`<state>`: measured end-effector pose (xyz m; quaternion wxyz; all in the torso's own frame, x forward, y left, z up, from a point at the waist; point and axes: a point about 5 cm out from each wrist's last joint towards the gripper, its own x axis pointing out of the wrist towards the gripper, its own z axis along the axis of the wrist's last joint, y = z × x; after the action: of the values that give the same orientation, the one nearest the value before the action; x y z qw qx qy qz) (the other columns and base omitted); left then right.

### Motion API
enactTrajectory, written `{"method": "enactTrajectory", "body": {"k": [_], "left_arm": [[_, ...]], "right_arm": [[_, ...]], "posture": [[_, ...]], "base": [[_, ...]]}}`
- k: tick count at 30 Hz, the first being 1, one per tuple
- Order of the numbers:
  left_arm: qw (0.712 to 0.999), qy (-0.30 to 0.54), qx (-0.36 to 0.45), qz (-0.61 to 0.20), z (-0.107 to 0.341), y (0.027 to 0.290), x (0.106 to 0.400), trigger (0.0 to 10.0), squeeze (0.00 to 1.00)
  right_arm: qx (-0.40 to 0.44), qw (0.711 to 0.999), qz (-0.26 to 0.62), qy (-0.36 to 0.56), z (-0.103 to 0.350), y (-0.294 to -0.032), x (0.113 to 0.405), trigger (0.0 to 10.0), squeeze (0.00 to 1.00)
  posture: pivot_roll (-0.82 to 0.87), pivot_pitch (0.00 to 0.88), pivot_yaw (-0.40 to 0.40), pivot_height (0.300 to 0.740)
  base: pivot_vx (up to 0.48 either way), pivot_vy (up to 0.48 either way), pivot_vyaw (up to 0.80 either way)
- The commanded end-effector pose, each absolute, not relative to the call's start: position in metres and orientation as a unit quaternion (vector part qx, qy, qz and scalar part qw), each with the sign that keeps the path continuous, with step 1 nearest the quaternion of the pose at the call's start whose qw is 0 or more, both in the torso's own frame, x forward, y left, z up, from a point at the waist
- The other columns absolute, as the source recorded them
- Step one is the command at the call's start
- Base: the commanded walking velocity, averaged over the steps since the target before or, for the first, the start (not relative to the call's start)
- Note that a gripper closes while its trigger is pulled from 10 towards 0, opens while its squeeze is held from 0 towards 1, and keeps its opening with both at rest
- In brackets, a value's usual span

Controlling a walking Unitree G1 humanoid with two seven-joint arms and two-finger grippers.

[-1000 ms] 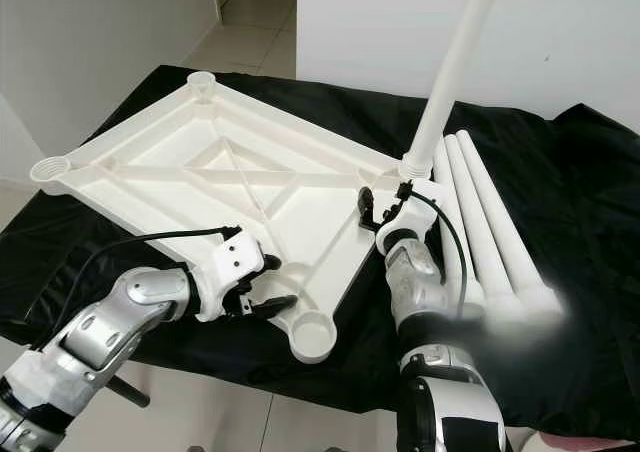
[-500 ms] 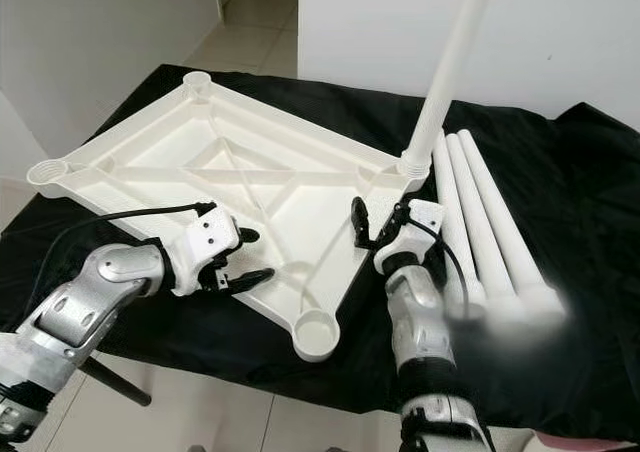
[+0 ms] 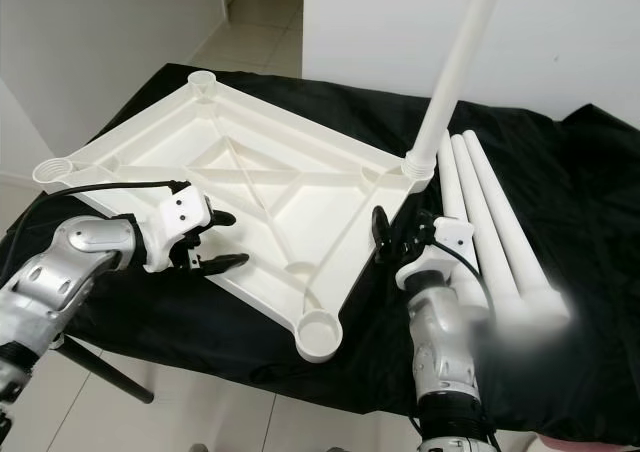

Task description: Building children table

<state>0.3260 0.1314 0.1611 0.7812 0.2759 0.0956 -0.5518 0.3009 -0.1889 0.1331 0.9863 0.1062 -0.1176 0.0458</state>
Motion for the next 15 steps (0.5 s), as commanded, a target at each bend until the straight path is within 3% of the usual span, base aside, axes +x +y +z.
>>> {"method": "enactTrajectory", "body": {"k": [1,6,7,8,15], "left_arm": [[0.756,0.112,0.285,-0.579,0.157,0.131,0.324,10.0,1.0],[0.756,0.113,0.298,-0.572,0.154,0.126,0.333,10.0,1.0],[0.755,0.114,0.299,-0.572,0.154,0.126,0.334,10.0,0.79],[0.76,0.118,0.294,-0.567,0.154,0.125,0.338,10.0,0.0],[0.772,0.147,0.302,-0.54,0.149,0.123,0.353,10.0,0.0]], "right_arm": [[0.108,0.986,0.043,-0.115,0.133,-0.192,0.299,10.0,0.0],[0.109,0.986,0.04,-0.116,0.132,-0.191,0.297,10.0,0.0],[0.109,0.986,0.04,-0.116,0.132,-0.19,0.297,10.0,0.0],[0.11,0.986,0.04,-0.115,0.133,-0.19,0.296,10.0,0.0],[0.11,0.986,0.043,-0.115,0.134,-0.187,0.296,10.0,0.0]], "posture": [[-0.01,0.067,0.004,0.74],[-0.01,0.065,0.016,0.74],[-0.01,0.062,0.021,0.74],[-0.01,0.062,0.021,0.74],[-0.02,0.057,0.023,0.74]], "base": [[0.0,0.0,0.0],[0.0,0.0,0.0],[0.0,0.0,0.0],[0.0,0.0,0.0],[0.0,0.0,0.0]]}}
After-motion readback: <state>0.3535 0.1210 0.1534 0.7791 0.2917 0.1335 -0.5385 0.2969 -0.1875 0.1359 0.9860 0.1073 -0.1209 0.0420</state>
